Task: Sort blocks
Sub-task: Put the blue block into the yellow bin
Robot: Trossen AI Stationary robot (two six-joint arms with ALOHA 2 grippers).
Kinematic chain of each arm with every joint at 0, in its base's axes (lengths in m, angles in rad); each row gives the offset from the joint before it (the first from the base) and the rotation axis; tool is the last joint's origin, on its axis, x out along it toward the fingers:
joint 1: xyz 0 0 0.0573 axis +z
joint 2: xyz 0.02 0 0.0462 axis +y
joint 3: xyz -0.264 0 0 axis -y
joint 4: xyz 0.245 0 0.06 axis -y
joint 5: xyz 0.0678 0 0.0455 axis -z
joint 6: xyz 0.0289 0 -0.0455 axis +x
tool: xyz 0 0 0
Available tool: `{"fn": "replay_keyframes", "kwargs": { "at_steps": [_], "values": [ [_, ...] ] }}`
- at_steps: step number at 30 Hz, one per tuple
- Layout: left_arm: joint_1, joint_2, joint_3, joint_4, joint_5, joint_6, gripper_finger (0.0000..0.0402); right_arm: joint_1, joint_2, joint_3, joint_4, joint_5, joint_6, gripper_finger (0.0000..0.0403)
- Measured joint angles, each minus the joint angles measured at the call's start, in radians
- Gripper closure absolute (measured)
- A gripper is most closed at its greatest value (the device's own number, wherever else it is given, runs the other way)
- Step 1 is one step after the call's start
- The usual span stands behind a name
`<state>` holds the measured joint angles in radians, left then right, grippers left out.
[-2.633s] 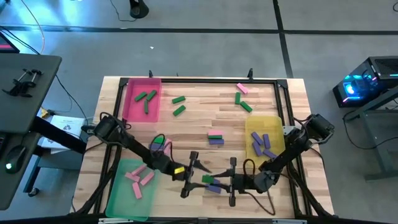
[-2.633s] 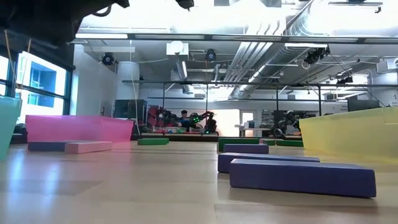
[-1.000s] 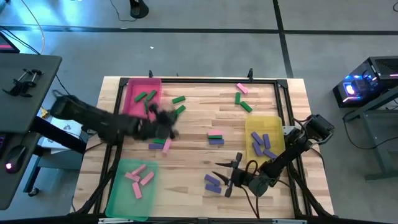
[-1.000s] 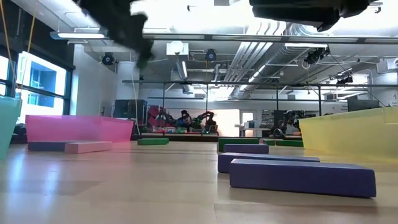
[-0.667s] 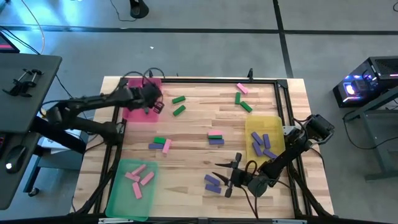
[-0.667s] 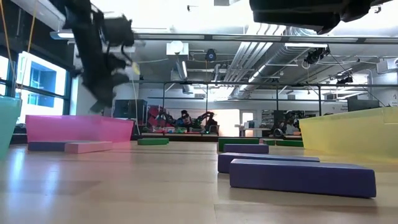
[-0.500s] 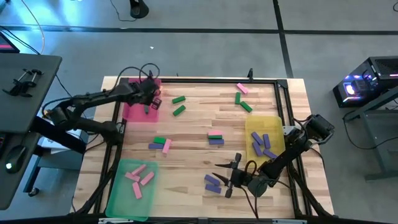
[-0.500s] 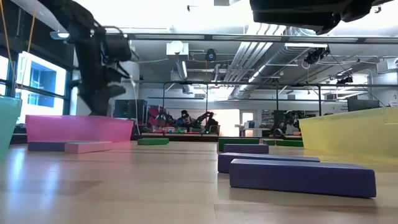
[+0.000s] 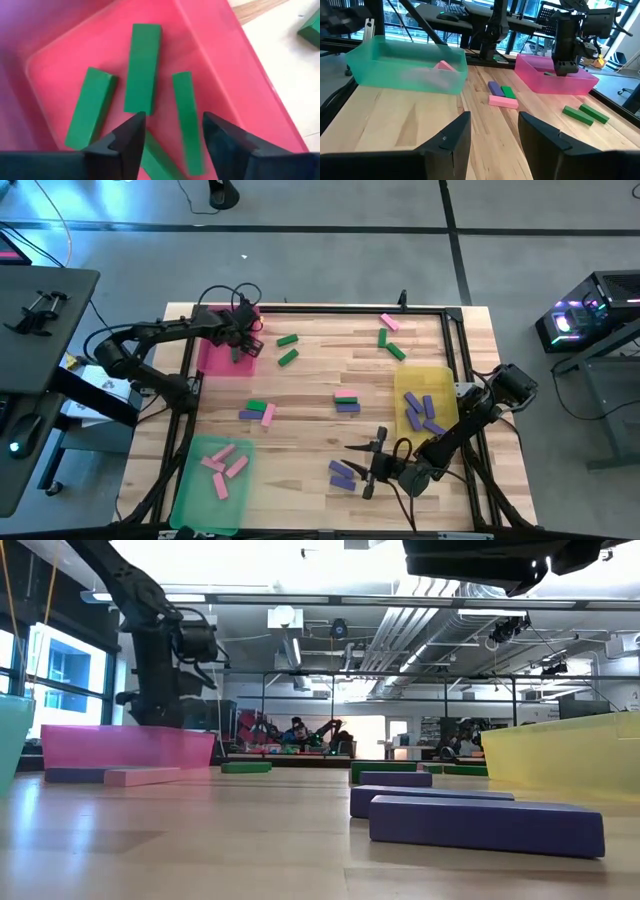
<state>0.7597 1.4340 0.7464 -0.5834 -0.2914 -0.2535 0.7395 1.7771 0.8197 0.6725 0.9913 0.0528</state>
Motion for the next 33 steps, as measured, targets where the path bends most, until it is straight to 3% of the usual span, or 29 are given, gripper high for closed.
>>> {"fn": "replay_keyframes", "kwargs": {
  "at_steps": [8, 13, 22, 26, 28, 33],
  "values": [
    [-0.007, -0.102, 0.0, -0.006, 0.003, 0.022, 0.0185, 0.0, 0.0, 0.0, -0.006, 0.0, 0.0, 0.0253],
    [-0.089, -0.241, 0.0, -0.001, 0.048, -0.008, 0.0184, 0.0, 0.0, 0.0, -0.018, 0.0, 0.0, 0.0253],
    [-0.51, -0.408, 0.001, 0.124, 0.029, -0.132, 0.0184, -0.016, 0.0, 0.0, -0.124, 0.0, 0.142, 0.0253],
    [-0.716, -0.402, 0.001, 0.249, -0.036, -0.155, 0.0184, -0.058, -0.003, 0.0, -0.238, -0.014, 0.347, 0.0253],
    [-0.809, -0.384, 0.001, 0.308, -0.078, -0.164, 0.0184, -0.099, -0.022, 0.0, -0.344, -0.1, 0.432, 0.0253],
    [-0.995, -0.307, 0.002, 0.444, -0.185, -0.171, 0.0183, -0.255, -0.066, 0.0, -0.546, -0.487, 0.524, 0.0253]
  ]
}}
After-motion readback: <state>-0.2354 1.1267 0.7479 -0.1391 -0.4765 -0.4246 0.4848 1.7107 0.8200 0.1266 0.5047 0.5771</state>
